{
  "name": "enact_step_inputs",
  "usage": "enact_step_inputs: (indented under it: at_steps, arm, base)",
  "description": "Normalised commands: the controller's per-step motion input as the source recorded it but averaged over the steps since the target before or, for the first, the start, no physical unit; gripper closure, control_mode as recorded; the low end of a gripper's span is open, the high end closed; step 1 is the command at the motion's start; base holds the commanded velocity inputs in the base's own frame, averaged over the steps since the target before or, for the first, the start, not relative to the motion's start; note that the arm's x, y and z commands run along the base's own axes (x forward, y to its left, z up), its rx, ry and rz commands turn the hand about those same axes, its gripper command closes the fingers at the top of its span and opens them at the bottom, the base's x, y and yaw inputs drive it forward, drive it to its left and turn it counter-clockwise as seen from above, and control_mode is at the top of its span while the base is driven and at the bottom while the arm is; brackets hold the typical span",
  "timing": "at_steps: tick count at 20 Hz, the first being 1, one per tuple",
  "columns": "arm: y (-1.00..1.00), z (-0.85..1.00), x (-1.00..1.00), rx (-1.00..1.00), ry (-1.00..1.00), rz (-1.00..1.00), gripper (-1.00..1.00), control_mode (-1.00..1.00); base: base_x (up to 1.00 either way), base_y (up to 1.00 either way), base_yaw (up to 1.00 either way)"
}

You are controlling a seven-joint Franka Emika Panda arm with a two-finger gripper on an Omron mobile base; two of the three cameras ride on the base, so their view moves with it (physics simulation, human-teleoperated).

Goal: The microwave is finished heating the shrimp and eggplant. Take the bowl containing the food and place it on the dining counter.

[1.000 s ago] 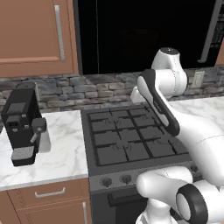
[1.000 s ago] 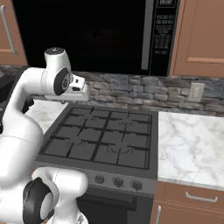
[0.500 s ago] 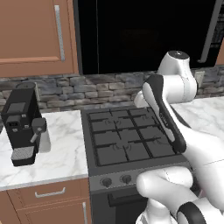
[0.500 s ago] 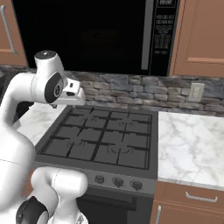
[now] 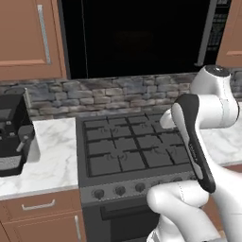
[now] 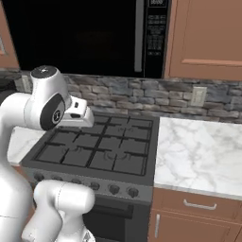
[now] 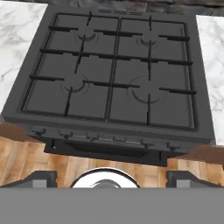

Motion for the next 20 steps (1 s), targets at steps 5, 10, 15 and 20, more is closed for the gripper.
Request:
enact_step_inputs:
  at_steps: [5,10,15,20]
  arm:
    - [0.00,0.00,0.00,0.00,0.00,0.00,-1.00,1.00]
    - [0.00,0.00,0.00,0.00,0.00,0.00,-1.00,1.00]
    - [0.00,0.00,0.00,0.00,0.00,0.00,-1.00,1.00]
    - [0.00,0.00,0.00,0.00,0.00,0.00,-1.00,-1.00]
  base:
    - [-0.04,-0.65,-0.01]
    - [0.00,-0.33,0.00]
    - [0.00,-0.15,0.00]
    - [0.00,0.00,0.00]
